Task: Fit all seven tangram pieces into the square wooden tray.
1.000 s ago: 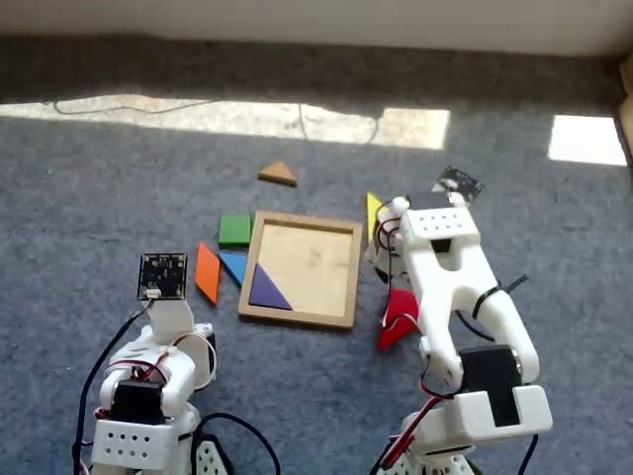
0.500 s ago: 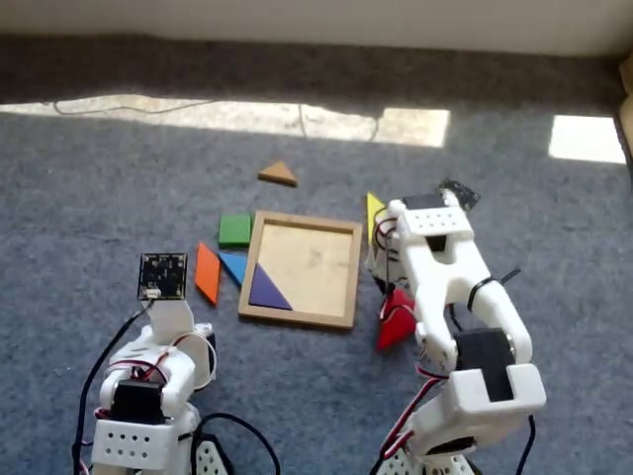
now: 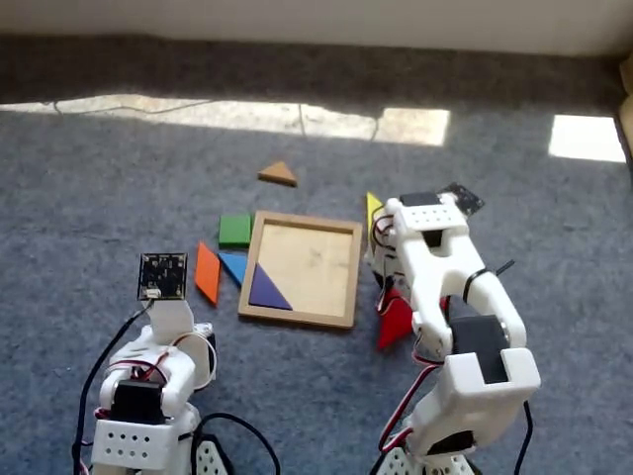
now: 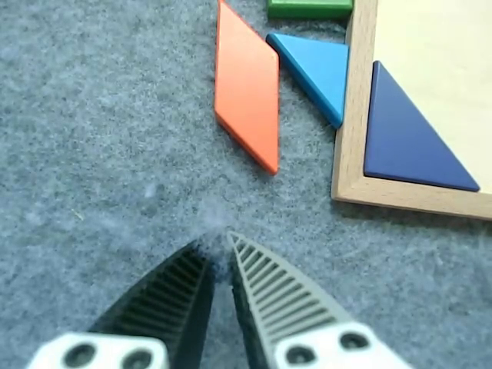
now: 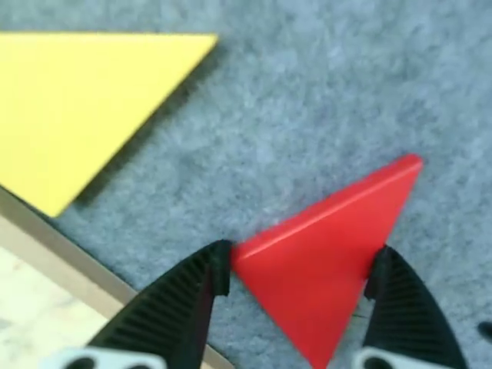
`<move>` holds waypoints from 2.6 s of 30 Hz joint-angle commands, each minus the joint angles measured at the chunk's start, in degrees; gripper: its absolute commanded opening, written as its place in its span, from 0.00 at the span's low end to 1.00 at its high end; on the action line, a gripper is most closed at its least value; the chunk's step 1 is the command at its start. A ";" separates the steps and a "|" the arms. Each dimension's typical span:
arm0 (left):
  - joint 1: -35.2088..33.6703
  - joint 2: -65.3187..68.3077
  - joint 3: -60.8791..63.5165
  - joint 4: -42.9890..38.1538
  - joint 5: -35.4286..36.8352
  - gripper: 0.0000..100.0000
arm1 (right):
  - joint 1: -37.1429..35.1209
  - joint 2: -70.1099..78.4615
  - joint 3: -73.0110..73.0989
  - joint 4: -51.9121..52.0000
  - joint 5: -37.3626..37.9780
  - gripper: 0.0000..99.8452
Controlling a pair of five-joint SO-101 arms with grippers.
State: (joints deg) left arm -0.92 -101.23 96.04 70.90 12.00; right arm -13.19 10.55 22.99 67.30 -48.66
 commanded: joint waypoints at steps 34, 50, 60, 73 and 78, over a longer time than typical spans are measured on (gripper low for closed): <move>-0.13 -1.98 1.19 0.26 -0.18 0.00 | -3.30 6.37 1.71 -3.74 -0.35 0.25; -0.13 -1.98 1.19 0.26 -0.18 0.00 | -2.95 6.11 -10.59 13.58 15.21 0.25; -0.13 -1.98 1.19 0.26 -0.18 0.00 | -2.86 6.29 -11.21 12.35 28.75 0.09; -0.13 -1.98 1.19 0.26 -0.18 0.00 | 1.01 -0.92 -10.77 12.88 37.01 0.06; -0.13 -1.98 1.19 0.26 -0.18 0.00 | 1.01 -16.40 -6.11 12.70 37.01 0.01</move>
State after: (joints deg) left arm -0.92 -101.23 96.04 70.90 12.00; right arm -12.92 5.01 14.73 80.13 -12.09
